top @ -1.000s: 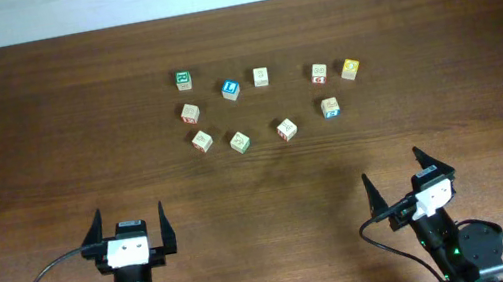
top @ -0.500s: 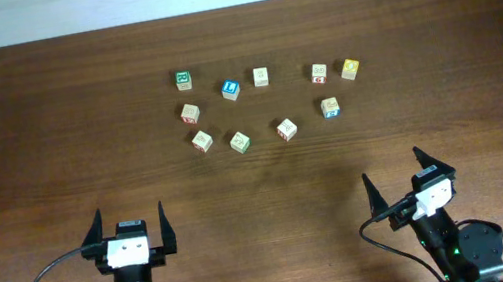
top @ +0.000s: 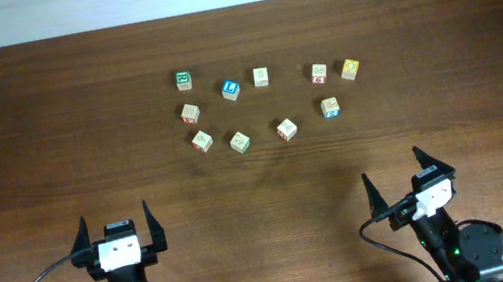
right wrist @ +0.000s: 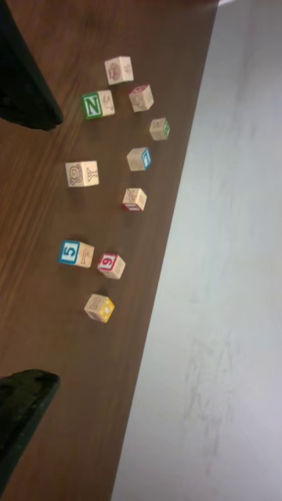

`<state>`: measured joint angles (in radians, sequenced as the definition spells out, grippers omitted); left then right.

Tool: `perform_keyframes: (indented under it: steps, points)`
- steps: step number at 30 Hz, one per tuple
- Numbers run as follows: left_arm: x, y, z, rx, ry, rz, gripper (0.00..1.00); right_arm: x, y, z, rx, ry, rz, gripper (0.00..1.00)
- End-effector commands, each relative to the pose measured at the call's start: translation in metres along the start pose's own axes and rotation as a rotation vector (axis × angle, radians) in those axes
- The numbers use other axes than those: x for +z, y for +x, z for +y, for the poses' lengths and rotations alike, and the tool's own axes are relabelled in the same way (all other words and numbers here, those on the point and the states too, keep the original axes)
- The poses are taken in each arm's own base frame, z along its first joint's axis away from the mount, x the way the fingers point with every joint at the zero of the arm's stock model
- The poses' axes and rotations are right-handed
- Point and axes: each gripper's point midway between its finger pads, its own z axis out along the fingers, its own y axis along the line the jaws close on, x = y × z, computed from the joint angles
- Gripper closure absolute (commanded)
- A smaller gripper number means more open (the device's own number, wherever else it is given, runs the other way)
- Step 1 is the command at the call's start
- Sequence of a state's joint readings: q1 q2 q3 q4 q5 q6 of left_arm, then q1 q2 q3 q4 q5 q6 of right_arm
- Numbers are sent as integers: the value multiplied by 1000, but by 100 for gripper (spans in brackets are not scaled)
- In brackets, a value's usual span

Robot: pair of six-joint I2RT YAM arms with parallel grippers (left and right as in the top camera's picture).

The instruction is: Rotate 4 blocks

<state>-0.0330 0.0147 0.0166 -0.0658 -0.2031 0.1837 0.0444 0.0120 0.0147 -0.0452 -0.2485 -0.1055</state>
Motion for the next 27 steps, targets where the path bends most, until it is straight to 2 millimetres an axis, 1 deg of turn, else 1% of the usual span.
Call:
perform_keyframes:
  steps: [1, 2, 4, 5, 7, 10, 11, 14, 16, 18, 20, 22, 23, 25, 27]
  points:
    - [0, -2, -9, 11, 53, -19, 1, 1, 2, 5, 18, -30, -2, 2]
    - [-1, -4, -17, 10, 98, -31, 1, 1, -1, 6, 15, -38, -11, 2]
    - [-3, -15, -23, 6, 142, -72, 1, -1, -12, 7, 9, -47, -34, 2]
    - [-4, -23, -22, 5, 140, -87, 1, -2, -19, 7, 5, -48, -49, 2]
    - [-9, -42, -17, 5, 140, -87, 1, -7, -42, 8, -9, -54, -94, 2]
    - [-13, -64, -12, 9, 146, -50, 1, -11, -67, 15, -20, -104, -128, 2]
    - [-12, -74, -10, 12, 152, -26, 1, -11, -76, 19, -20, -133, -126, 2]
    - [-7, -100, -7, 19, 163, 31, 1, -4, -93, 26, -6, -205, -83, 2]
    - [3, -121, -5, 27, 176, 91, 1, 6, -108, 28, 15, -250, -30, 2]
    - [14, -132, -8, 35, 205, 168, 1, 17, -121, 29, 39, -285, 24, 2]
    - [24, -136, -14, 41, 248, 254, 1, 30, -134, 28, 75, -318, 103, 2]
    - [43, -136, -21, 22, 286, 397, 1, 47, -144, 24, 123, -339, 210, 2]
    - [54, -135, -28, 20, 321, 483, 1, 59, -149, 20, 160, -345, 295, 2]
    - [70, -135, -37, 19, 370, 592, 1, 75, -152, 16, 207, -354, 399, 2]
    - [88, -135, -45, 22, 405, 709, 1, 97, -149, 11, 266, -364, 538, 2]
